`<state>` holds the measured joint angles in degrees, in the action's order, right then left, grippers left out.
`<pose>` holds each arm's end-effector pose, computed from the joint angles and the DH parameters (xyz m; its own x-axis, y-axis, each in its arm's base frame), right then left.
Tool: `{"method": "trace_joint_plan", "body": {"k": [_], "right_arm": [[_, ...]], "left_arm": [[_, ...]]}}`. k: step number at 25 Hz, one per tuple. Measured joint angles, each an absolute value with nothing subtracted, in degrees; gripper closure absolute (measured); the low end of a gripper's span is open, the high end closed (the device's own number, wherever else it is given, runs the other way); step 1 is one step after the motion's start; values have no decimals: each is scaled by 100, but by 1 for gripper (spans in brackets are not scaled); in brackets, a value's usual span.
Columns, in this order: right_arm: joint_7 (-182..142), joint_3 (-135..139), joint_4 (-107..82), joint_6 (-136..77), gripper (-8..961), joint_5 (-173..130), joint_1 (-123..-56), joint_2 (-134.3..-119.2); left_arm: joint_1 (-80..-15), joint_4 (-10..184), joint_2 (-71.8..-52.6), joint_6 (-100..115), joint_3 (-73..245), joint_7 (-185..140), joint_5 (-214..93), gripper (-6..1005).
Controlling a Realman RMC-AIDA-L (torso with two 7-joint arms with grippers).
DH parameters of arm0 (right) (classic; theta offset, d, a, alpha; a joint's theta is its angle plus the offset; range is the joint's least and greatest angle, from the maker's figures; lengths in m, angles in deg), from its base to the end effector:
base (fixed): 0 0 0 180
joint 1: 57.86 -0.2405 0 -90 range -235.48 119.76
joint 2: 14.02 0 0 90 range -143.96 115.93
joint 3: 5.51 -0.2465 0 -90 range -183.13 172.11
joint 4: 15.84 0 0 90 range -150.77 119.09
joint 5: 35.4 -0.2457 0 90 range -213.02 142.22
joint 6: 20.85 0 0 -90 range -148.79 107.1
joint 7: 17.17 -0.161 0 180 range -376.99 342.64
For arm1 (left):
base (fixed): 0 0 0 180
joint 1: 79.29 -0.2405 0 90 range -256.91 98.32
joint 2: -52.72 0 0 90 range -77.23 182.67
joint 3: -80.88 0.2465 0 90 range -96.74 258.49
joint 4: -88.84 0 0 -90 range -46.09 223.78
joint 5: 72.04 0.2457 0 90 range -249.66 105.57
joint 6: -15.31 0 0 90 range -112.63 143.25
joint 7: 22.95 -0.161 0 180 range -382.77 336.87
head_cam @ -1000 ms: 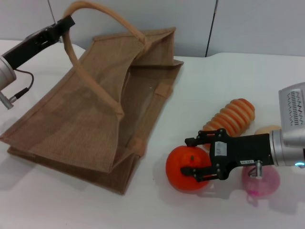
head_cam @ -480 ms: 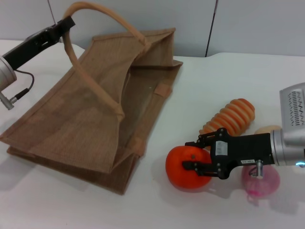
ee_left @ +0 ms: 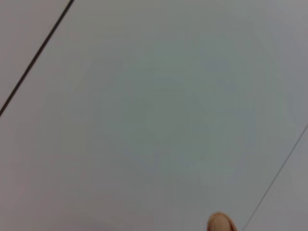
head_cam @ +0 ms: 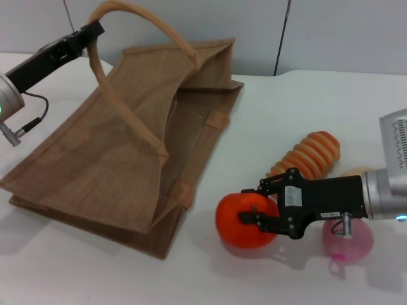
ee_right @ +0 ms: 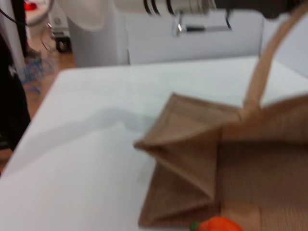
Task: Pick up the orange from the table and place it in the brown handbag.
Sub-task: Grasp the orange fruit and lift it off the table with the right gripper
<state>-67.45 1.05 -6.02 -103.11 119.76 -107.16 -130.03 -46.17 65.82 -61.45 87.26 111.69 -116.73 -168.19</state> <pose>0.2415 0.3659 -0.0875 0.9407 -0.0482 -0.3357 -0.0786 -0.9939 -0.0776 -0.2951 0.4285 0.0621 0.2723 0.2782 0.9211 0.8662 -0.4878 -0.1087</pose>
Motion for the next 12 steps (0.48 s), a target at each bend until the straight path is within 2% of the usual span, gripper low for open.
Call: {"method": "trace_joint_plan", "body": {"k": [12], "right_arm": [[-6211, 99, -599, -10691, 644, 11085, -10741, -13003]], "left_arm": [[-4580, 6582, -6145, 9167, 11212, -11691, -16818, 870]]}}
